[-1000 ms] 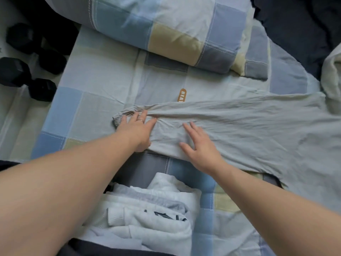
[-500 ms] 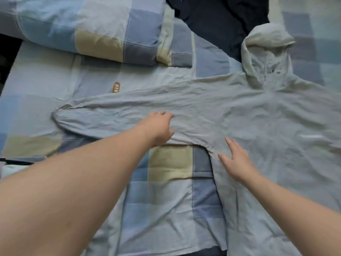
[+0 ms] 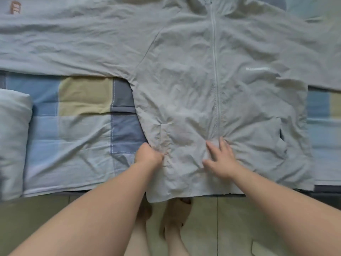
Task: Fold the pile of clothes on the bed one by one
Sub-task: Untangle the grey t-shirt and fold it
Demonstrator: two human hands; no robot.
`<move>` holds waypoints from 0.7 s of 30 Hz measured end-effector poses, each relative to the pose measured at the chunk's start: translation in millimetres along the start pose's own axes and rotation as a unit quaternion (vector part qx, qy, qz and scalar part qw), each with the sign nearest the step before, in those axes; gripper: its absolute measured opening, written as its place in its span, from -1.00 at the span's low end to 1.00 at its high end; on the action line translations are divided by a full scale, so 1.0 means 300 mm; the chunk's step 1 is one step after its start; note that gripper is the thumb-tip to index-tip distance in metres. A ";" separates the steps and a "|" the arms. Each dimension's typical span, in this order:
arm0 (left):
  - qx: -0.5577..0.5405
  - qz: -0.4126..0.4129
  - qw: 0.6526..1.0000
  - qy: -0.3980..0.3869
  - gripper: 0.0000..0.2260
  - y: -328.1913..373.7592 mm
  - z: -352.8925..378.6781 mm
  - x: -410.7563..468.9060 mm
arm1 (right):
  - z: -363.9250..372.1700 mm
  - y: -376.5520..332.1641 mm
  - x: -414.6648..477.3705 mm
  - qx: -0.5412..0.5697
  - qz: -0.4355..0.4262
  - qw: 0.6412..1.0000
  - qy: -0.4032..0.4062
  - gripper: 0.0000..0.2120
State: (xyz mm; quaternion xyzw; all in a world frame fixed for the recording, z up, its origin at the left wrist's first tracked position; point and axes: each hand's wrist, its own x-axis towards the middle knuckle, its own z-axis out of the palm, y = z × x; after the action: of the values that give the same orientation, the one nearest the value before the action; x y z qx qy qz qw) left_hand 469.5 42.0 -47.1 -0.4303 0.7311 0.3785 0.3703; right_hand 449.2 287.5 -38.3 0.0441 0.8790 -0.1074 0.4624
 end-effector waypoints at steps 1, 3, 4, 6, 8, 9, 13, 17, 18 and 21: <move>0.015 0.000 1.000 0.011 -0.68 -0.029 -0.002 0.000 | 0.030 0.000 -0.020 -0.009 -0.028 0.999 -0.040 -0.32; 0.065 -0.001 0.998 0.025 -0.77 -0.075 -0.029 -0.004 | 0.046 -0.007 -0.060 0.002 -0.074 0.993 -0.093 -0.40; 0.093 -0.005 0.995 0.028 -0.78 -0.086 -0.047 -0.014 | 0.033 -0.013 -0.077 0.027 -0.090 0.991 -0.098 -0.43; 0.146 -0.006 0.988 0.049 -0.71 -0.084 -0.078 -0.046 | -0.019 -0.016 -0.104 0.077 -0.109 0.989 -0.064 -0.44; 0.193 0.023 0.976 0.102 -0.61 -0.037 -0.107 -0.092 | -0.106 -0.010 -0.115 0.072 -0.115 0.991 0.003 -0.41; 0.214 0.052 0.967 0.130 -0.57 0.002 -0.121 -0.118 | -0.157 -0.008 -0.117 0.062 -0.111 0.991 0.030 -0.40; 0.244 0.178 0.945 0.127 -0.50 0.202 -0.149 -0.199 | -0.372 -0.021 -0.117 0.031 -0.091 0.992 0.087 -0.35; 0.272 0.261 0.917 0.134 -0.43 0.428 -0.151 -0.240 | -0.562 -0.026 -0.115 -0.019 -0.081 0.990 0.117 -0.33; 0.278 0.272 0.911 0.136 -0.43 0.489 -0.153 -0.251 | -0.609 -0.019 -0.110 -0.023 -0.080 0.989 0.119 -0.32; 0.289 0.281 0.905 0.134 -0.41 0.654 -0.164 -0.271 | -0.758 0.014 -0.074 -0.032 -0.096 0.987 0.125 -0.33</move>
State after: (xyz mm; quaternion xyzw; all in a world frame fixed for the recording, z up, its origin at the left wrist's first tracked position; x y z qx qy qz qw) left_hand 309.4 94.8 90.9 -0.1272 0.9418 0.1777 0.2553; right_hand 279.9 344.1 104.3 -0.0427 0.9329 -0.1169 0.3379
